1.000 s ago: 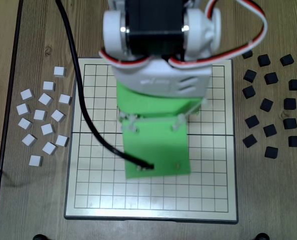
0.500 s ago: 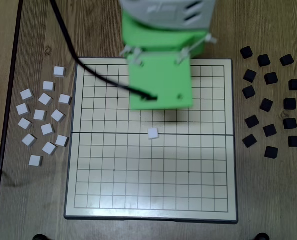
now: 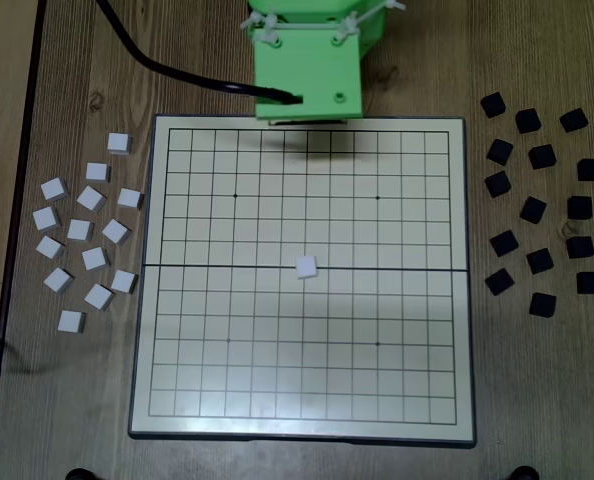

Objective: Grasp a White stone and put it on the board on position (0,0).

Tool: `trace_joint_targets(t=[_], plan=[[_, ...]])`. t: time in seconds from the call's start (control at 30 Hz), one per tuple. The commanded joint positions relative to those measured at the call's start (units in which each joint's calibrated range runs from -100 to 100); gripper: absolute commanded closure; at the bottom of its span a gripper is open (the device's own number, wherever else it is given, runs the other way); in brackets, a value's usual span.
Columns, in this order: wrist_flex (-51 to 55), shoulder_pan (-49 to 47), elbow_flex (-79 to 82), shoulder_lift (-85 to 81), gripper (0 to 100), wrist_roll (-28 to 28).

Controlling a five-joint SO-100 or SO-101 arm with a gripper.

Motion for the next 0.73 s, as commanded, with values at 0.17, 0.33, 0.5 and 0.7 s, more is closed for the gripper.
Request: trace_joint_targets(t=[0.17,0.33,0.5,0.7], plan=[[-5.45,1.31,12.06,-12.82,94,0.29],[-6.94,2.13,16.99,-16.89,94,0.73],[-7.35,3.31,22.01,-22.49,94,1.47],[-6.94,5.04,28.49,-29.35,94,2.88]])
